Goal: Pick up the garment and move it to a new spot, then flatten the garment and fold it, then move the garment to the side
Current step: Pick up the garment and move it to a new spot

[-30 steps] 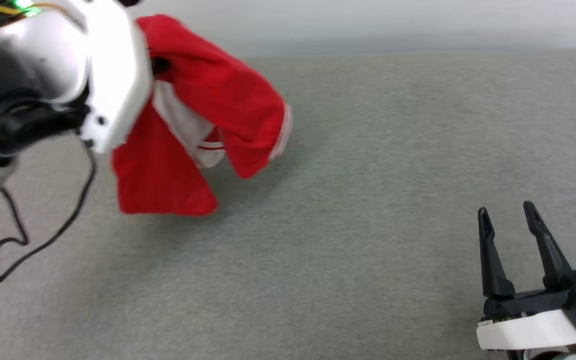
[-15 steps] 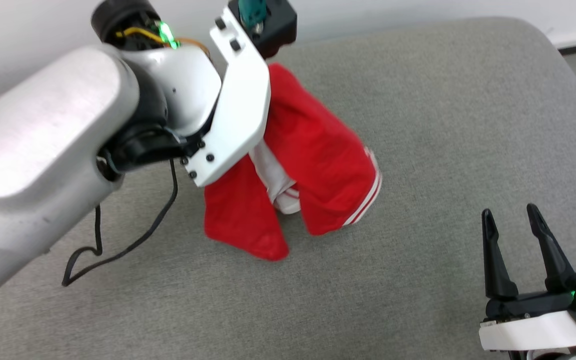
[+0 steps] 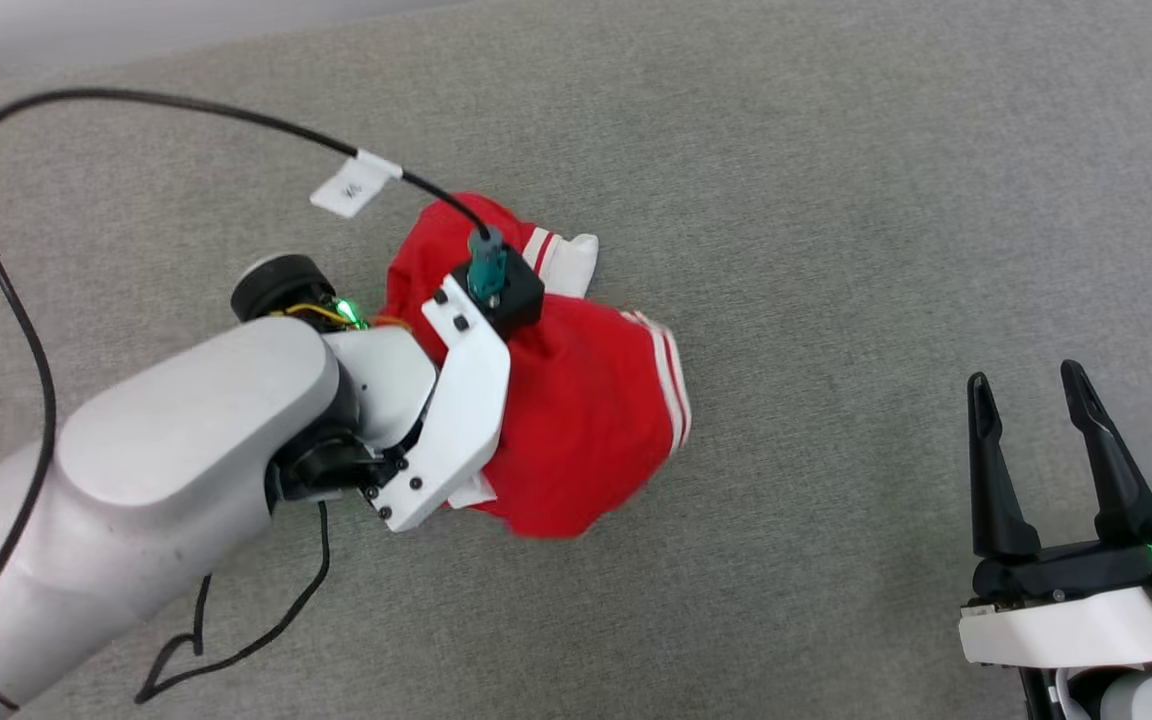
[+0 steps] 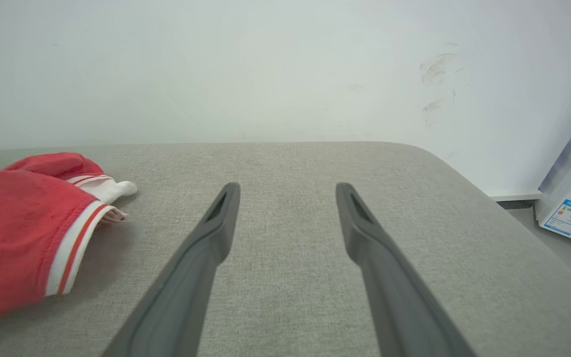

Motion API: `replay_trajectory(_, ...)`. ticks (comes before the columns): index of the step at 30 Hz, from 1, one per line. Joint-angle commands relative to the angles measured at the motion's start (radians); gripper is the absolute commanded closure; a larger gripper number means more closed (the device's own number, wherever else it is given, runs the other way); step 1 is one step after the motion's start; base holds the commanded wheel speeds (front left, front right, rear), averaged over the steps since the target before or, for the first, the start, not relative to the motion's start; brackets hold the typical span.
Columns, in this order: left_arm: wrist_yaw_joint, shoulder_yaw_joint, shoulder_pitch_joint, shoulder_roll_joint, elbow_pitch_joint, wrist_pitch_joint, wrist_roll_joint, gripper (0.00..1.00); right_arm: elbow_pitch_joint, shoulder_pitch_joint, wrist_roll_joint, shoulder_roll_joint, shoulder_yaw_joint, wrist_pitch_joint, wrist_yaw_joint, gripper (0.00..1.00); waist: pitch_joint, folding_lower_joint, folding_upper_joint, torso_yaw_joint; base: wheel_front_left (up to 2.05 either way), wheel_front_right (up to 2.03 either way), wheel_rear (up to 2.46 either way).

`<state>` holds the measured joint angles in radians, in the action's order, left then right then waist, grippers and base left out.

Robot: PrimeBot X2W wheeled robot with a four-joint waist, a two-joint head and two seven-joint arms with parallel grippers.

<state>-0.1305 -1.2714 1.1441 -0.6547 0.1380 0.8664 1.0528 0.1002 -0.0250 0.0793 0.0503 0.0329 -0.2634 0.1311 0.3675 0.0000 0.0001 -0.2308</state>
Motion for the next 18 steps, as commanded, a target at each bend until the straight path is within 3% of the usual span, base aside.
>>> replay_trajectory(1,0.002,-0.005,-0.020,0.003,0.008,-0.006,-0.005,1.00,0.001,-0.017,-0.005,0.000,-0.001,-0.002,-0.001,0.00,0.003,0.0000,-0.0001,0.009,0.00,0.00,0.00)
replay_trajectory(2,0.002,-0.007,-0.028,0.007,0.011,-0.009,-0.014,1.00,0.000,-0.018,-0.008,0.000,-0.001,-0.002,-0.001,0.00,0.001,0.0000,-0.0001,0.013,0.00,0.00,0.00)
replay_trajectory(3,0.002,-0.008,-0.035,0.011,0.013,-0.018,-0.017,0.93,-0.001,-0.018,-0.010,0.000,-0.001,-0.002,-0.001,0.00,-0.001,0.0000,-0.0001,0.017,0.00,0.00,0.00)
replay_trajectory(4,0.002,-0.009,-0.038,0.018,0.011,-0.032,-0.020,0.01,-0.003,-0.014,-0.011,0.000,-0.001,-0.002,-0.001,0.00,-0.005,0.0000,-0.0001,0.022,0.00,0.00,0.00)
replay_trajectory(9,0.002,-0.008,0.000,0.033,-0.023,-0.175,-0.041,0.00,-0.015,0.012,-0.021,0.000,-0.002,-0.002,-0.001,0.00,-0.054,0.0000,-0.0001,0.051,0.00,0.00,0.00)
replay_trajectory(15,0.002,0.036,0.018,0.024,-0.061,-0.490,-0.092,0.00,-0.024,0.048,-0.029,0.000,0.009,-0.002,-0.001,0.00,-0.133,0.0000,-0.0001,0.105,0.00,0.00,0.00)
replay_trajectory(18,0.029,0.069,-0.015,0.025,-0.037,-0.646,-0.158,0.00,-0.026,0.062,-0.034,0.000,0.014,-0.002,-0.001,0.00,-0.164,0.0000,-0.0001,0.137,0.00,0.00,0.00)
